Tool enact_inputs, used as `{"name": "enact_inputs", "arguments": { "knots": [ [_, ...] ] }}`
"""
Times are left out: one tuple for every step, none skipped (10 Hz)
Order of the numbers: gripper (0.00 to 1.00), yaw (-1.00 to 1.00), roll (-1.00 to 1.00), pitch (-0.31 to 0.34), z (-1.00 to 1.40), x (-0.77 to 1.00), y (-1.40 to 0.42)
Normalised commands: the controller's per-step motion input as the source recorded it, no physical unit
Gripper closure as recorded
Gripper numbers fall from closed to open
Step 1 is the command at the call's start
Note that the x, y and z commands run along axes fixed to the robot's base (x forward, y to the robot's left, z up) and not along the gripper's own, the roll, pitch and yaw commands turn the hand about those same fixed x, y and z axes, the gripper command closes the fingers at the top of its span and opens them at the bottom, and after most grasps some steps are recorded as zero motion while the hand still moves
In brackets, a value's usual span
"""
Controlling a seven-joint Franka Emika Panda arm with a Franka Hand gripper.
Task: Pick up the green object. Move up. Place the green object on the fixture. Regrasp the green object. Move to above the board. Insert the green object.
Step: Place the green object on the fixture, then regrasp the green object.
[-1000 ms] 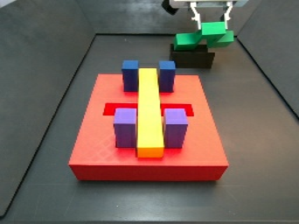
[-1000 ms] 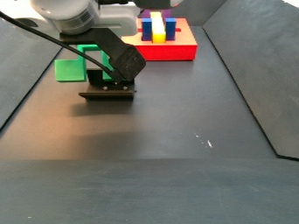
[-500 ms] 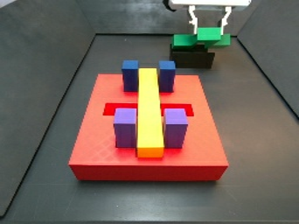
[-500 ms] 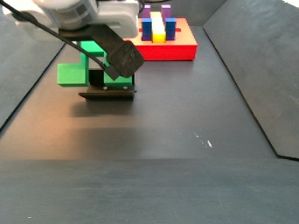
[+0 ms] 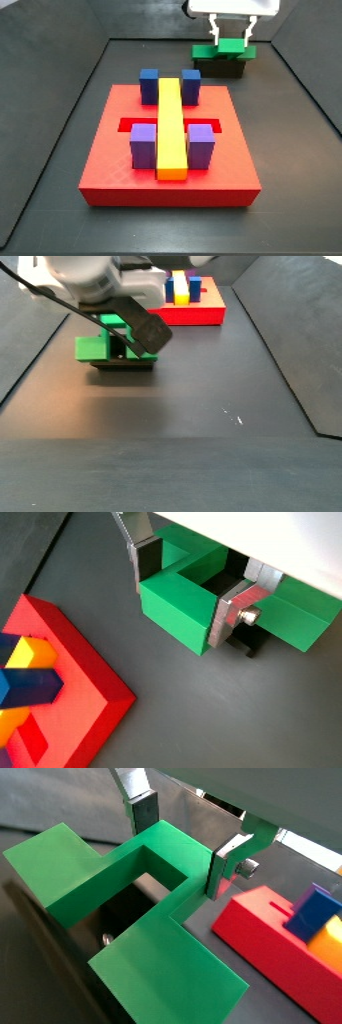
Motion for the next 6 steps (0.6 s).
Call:
{"name": "enact_inputs", "arguments": {
  "knots": [
    [1.0, 0.0, 0.0, 0.0, 0.0, -0.07, 0.0],
    [1.0, 0.0, 0.0, 0.0, 0.0, 0.0, 0.0],
    [0.0, 0.0, 0.0, 0.0, 0.0, 0.0, 0.0],
    [0.0, 0.0, 0.0, 0.0, -0.02, 0.0, 0.0],
    [0.0, 0.0, 0.0, 0.0, -0.02, 0.0, 0.0],
    [0.0, 0.0, 0.0, 0.0, -0.02, 0.0, 0.0]
  ]
}}
